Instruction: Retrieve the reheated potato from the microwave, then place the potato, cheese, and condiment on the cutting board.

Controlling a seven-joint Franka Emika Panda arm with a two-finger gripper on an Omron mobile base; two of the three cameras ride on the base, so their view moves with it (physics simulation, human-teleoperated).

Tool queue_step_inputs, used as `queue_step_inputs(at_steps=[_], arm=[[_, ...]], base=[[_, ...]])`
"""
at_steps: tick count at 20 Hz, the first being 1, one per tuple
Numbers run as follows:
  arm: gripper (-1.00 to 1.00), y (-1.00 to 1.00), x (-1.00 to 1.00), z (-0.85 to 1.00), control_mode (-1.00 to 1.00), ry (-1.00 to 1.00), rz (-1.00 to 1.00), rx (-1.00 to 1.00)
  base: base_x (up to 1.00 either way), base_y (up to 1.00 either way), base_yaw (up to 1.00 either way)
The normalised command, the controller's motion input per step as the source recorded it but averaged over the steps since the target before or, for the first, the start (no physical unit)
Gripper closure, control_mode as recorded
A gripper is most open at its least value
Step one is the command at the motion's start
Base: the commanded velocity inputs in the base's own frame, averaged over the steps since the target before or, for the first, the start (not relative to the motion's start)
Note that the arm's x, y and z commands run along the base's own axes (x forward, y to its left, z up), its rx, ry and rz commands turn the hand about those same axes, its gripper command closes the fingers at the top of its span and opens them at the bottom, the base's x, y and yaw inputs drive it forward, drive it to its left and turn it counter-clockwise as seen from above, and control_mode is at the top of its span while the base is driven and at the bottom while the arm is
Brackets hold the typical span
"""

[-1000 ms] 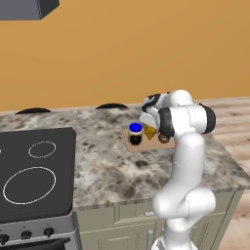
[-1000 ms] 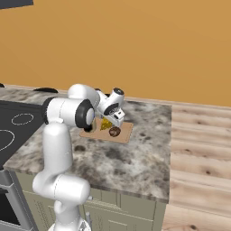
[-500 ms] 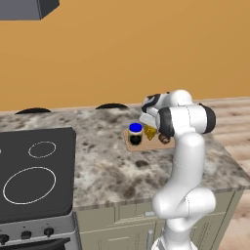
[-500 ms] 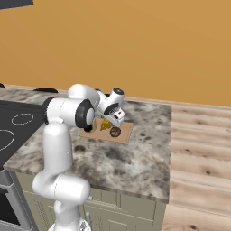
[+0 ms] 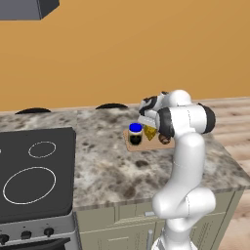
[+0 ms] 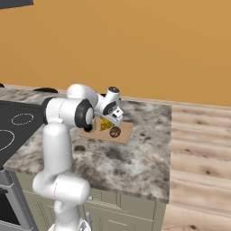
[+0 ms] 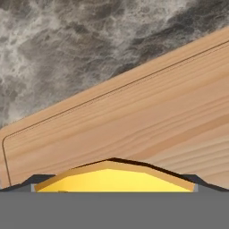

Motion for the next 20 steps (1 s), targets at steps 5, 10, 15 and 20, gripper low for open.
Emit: queue_step_inputs(at_steps=[5,10,15,20], arm=[[-1.00,0.02,0.04,-0.01,-1.00,0.00,0.00,0.00],[-1.00,0.00,0.00,0.00,-1.00,0.00,0.00,0.00],[-1.00,0.00,0.00,0.00,-1.00,0.00,0.00,0.00],[-1.00,0.00,0.01,0.10,-1.00,-0.07,0.00,-0.07]], base=[[0.00,0.00,0.00],[0.00,0.00,0.00],[0.00,0.00,0.00],[0.00,0.00,0.00]])
